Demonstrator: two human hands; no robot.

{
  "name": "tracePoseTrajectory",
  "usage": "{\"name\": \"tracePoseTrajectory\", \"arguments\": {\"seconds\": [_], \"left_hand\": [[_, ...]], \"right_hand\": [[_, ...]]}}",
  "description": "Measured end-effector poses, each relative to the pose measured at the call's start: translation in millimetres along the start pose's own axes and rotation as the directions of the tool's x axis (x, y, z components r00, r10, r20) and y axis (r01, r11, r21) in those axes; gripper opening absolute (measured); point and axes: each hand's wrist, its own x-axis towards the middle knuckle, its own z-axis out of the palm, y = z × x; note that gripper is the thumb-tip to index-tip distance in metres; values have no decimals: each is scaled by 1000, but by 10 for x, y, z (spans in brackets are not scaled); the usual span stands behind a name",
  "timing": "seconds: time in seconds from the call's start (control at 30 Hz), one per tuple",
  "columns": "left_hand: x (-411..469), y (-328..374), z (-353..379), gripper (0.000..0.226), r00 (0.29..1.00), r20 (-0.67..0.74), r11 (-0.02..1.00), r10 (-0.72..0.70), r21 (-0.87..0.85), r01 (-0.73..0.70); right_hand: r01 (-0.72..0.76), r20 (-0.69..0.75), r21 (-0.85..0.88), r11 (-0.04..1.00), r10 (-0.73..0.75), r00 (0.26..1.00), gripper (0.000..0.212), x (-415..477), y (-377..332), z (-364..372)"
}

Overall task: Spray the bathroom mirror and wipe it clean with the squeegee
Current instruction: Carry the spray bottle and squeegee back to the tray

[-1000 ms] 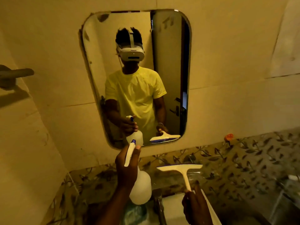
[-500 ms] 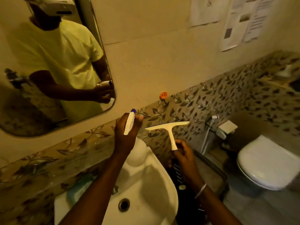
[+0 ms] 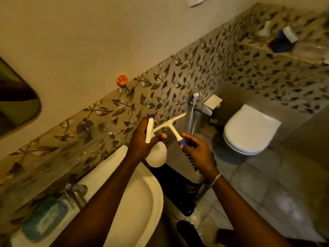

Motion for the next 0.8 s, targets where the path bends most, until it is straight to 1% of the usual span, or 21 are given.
{"name": "tracePoseTrajectory", "arguments": {"seconds": [0.1, 0.27, 0.4, 0.47, 0.57, 0.6, 0.7, 0.8], "left_hand": [[50, -124, 289, 65, 997, 54, 999, -48, 25, 47], [82, -389, 768, 76, 988, 64, 985, -138, 116, 130], [113, -658, 1169, 77, 970, 96, 965, -223, 159, 206], [120, -770, 1349, 84, 961, 129, 956, -244, 201, 215], [146, -938, 1579, 91, 975, 112, 946, -194, 285, 155], [161, -999, 1660, 90, 973, 117, 944, -198, 289, 158], [160, -1220, 1905, 82, 948, 157, 932, -278, 284, 226], [143, -1490, 2157, 82, 935, 156, 925, -320, 265, 272]], "right_hand": [[-31, -21, -45, 999, 31, 999, 46, 129, 162, -202], [-136, -36, -102, 985, 133, 990, 44, 355, 532, -480], [-196, -3, -195, 961, 199, 980, 37, 575, 871, -635], [-231, -1, -222, 947, 237, 972, 36, 700, 1061, -693], [-271, 1, -249, 930, 280, 960, 35, 903, 1325, -744], [-289, -10, -255, 923, 296, 955, 35, 982, 1410, -756], [-349, -56, -276, 896, 348, 936, 33, 1185, 1675, -777], [-383, -85, -321, 866, 377, 922, 31, 1411, 1958, -783]]}}
